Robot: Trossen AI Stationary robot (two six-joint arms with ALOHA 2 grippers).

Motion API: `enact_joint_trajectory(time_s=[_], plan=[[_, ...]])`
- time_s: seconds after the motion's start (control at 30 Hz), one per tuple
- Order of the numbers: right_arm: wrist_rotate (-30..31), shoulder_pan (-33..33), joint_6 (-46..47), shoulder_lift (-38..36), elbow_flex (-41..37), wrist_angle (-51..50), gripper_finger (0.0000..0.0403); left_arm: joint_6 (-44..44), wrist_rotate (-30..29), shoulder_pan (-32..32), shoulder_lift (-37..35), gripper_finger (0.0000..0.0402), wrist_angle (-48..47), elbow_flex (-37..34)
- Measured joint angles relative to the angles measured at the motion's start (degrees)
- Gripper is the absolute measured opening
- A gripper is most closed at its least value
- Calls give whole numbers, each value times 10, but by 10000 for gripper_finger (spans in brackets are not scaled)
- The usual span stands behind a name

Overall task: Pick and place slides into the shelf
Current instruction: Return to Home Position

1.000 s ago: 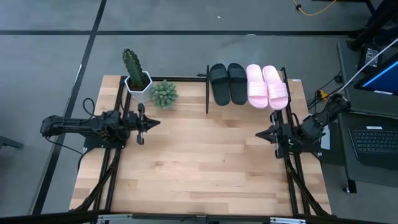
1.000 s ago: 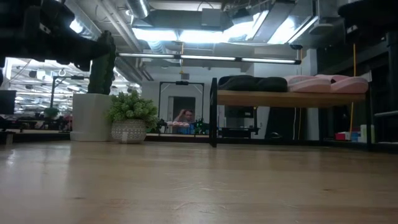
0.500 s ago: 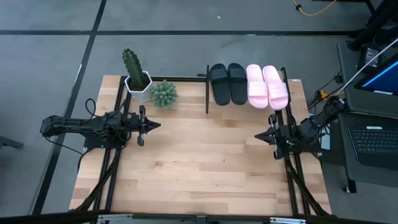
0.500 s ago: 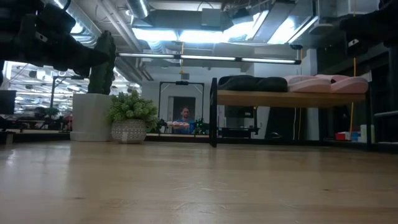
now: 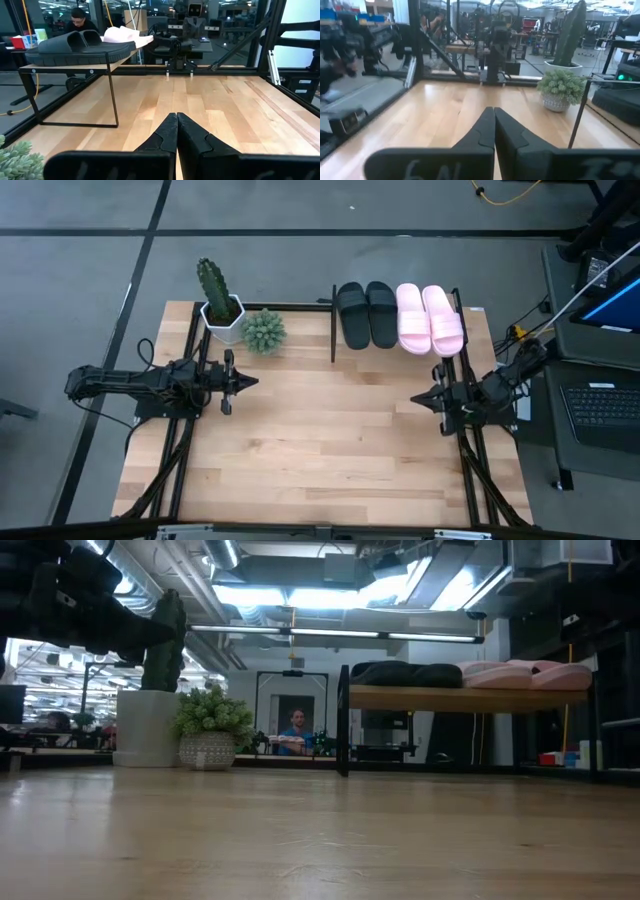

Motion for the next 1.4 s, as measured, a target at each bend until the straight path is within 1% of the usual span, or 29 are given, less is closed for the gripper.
enact_joint_trajectory(time_s=[0.1,0.13,0.2,0.33,0.5,0.67,0.8,0.87,0.97,1.07,1.13,1.2,1.3,1.4], plan=[[2,0,-8,0,-30,20,3,0,0,0,0,0,0,0],[1,0,-12,1,-36,42,3,0,0,0,0,0,0,0],[-2,-1,-28,2,-41,61,3,0,0,0,0,0,0,0],[-3,-4,-40,0,-41,59,3,2,-2,0,0,0,2,0],[-49,-7,-26,1,-42,57,3,2,-2,0,0,0,3,0],[-96,-7,-70,1,-51,79,3,2,-2,0,0,0,3,0],[-98,-7,-75,1,-51,79,3,2,-2,0,0,0,3,0],[-98,-11,-92,1,-51,80,3,2,-2,0,0,0,3,0],[-98,-37,-104,1,-51,81,3,2,-2,0,0,0,3,0],[-98,-83,-104,1,-51,81,3,2,-2,0,0,0,3,0],[-109,-116,-102,1,-51,80,3,2,-2,0,0,0,3,0],[-145,-147,-100,1,-51,80,3,2,-2,0,0,0,3,0],[-221,-186,-100,1,-51,82,3,2,-2,0,0,0,3,0],[-254,-216,-93,1,-51,86,3,2,-2,0,0,0,3,0]])
